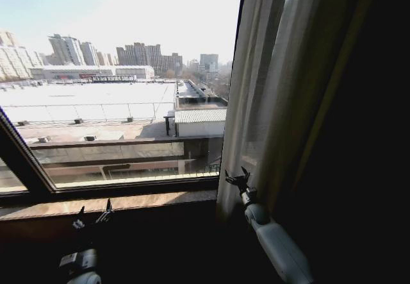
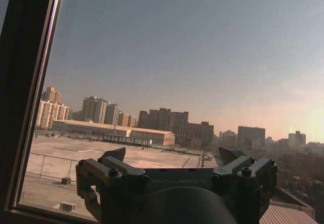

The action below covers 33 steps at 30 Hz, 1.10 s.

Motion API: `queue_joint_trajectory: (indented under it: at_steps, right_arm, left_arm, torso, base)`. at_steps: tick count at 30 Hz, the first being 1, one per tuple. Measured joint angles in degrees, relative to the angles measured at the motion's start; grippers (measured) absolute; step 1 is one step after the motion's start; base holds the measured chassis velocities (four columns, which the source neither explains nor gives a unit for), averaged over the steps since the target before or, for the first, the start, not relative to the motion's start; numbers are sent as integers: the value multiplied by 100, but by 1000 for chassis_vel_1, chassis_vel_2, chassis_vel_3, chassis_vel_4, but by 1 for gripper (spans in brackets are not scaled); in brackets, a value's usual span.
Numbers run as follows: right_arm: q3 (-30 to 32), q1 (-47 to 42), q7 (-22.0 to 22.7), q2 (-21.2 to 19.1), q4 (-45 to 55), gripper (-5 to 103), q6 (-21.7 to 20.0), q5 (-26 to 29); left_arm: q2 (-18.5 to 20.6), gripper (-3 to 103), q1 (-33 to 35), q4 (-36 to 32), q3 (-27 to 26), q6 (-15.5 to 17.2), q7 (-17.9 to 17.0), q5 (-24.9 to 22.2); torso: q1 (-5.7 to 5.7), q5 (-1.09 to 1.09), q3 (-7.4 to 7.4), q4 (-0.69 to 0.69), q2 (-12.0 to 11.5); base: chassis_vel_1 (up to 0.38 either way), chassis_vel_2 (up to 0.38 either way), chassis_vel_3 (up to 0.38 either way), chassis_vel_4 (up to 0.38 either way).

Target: Open the curtains by pulling them apart, changing their state from closed to fully open.

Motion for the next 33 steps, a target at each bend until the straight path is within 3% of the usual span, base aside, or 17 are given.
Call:
queue_joint_trajectory:
  at_steps: [7,10,13,16,17,21,28,31,33]
  right_arm:
    - [-81,354,176,209,-460,100,-37,-96]
    - [-86,359,140,203,-500,87,-2,-86]
    - [-87,341,113,173,-492,82,17,-60]
    - [-91,320,108,137,-452,65,18,-39]
    - [-91,320,108,137,-452,65,18,-39]
    - [-88,304,99,129,-430,49,18,-31]
    - [-64,258,-371,161,-384,22,156,88]
    - [-69,253,-428,164,-381,16,158,105]
    - [-70,249,-496,177,-382,6,156,138]
  left_arm:
    - [0,100,1,0,-1,0,0,0]
    - [0,100,0,0,0,0,0,0]
    - [0,100,0,0,0,0,0,0]
    - [0,100,0,0,0,0,0,0]
    - [0,100,0,0,0,0,0,0]
    - [0,100,0,0,-1,0,0,0]
    - [0,100,0,0,0,0,0,0]
    - [0,100,0,0,-1,0,0,0]
    - [0,100,0,0,0,0,0,0]
  torso:
    - [-4,0,-1,2,2]
    - [0,1,0,0,1]
    - [0,0,0,0,1]
    - [-2,0,0,0,2]
    - [-2,0,0,0,2]
    - [-1,0,0,0,2]
    - [-1,0,0,0,1]
    - [-1,0,0,0,1]
    - [-1,0,0,0,2]
  base:
    - [0,0,0,0]
    - [0,0,0,0]
    - [0,0,0,0]
    - [0,0,0,0]
    - [0,0,0,0]
    - [0,0,0,0]
    - [0,0,0,0]
    - [0,0,0,0]
    - [0,0,0,0]
